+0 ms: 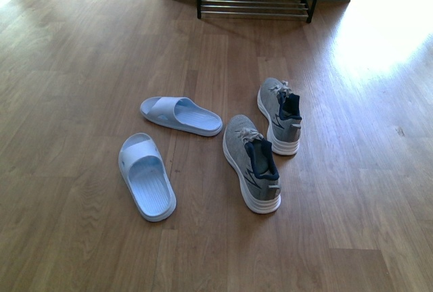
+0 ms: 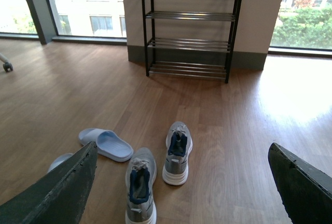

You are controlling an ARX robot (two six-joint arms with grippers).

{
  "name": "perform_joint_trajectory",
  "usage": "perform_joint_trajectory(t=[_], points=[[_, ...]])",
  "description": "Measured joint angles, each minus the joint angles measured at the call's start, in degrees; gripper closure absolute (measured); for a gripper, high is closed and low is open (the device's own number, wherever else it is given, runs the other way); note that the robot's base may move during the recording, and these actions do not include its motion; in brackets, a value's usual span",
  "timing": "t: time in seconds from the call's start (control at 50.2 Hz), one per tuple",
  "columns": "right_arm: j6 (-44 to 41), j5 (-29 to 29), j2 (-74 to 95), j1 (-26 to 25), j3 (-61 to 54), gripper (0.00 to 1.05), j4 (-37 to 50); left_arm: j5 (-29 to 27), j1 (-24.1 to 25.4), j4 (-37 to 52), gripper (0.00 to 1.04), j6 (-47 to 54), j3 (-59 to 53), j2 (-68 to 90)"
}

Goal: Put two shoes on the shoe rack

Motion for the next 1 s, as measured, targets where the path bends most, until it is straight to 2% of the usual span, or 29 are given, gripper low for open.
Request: perform_joint_trajectory(t=[0.996], points=[[0.0, 0.0, 0.0, 0.0, 0.0, 0.09, 0.0, 0.0, 0.0, 0.0, 0.09, 0.0, 0.0, 0.0]])
